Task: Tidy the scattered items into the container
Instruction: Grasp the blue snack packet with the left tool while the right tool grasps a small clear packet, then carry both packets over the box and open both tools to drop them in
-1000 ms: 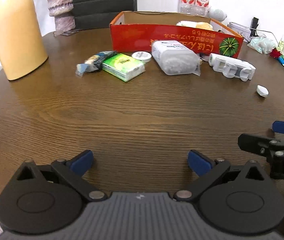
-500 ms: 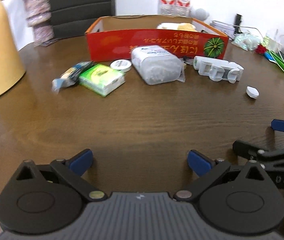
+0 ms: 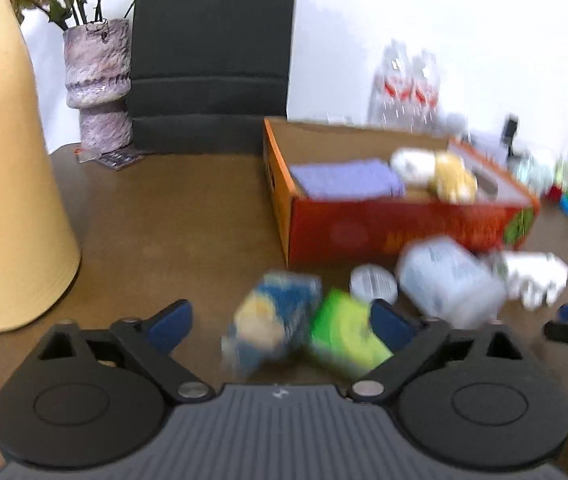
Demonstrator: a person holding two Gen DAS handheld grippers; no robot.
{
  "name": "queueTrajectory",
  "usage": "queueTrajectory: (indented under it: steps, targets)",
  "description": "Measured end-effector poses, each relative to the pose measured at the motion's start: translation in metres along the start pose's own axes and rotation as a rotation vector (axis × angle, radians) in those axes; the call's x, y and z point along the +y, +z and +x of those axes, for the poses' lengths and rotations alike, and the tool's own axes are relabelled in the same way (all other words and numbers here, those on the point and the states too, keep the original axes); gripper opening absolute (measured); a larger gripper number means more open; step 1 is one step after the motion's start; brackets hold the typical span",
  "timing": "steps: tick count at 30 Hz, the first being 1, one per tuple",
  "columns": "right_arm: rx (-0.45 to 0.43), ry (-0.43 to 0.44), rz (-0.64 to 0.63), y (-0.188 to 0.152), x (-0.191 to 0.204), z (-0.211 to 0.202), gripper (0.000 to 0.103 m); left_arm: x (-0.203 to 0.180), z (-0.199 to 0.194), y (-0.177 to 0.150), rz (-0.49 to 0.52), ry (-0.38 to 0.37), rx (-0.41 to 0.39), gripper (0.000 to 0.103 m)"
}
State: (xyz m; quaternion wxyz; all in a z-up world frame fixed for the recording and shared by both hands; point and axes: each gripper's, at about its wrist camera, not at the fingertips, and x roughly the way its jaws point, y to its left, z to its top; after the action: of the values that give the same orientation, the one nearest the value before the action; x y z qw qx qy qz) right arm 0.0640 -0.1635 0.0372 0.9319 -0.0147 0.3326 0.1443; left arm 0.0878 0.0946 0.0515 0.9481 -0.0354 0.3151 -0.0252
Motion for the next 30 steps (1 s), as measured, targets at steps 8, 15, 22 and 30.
queueTrajectory:
  steps: [8,15,22,30]
  targets:
    - [0.026,0.039,-0.064,0.030,0.016,0.050,0.038,0.003,0.025,-0.002,-0.016,-0.082,0.087,0.075]
    - [0.050,0.035,-0.087,0.029,0.028,0.065,0.016,0.016,0.027,-0.003,-0.126,-0.160,0.126,0.013]
    - [-0.028,0.018,-0.078,0.018,0.031,0.006,0.016,-0.004,-0.028,-0.009,-0.108,-0.075,0.004,0.009]
    - [-0.115,0.065,-0.050,-0.031,0.036,-0.082,0.016,-0.060,-0.102,-0.062,0.018,-0.236,0.030,0.010]
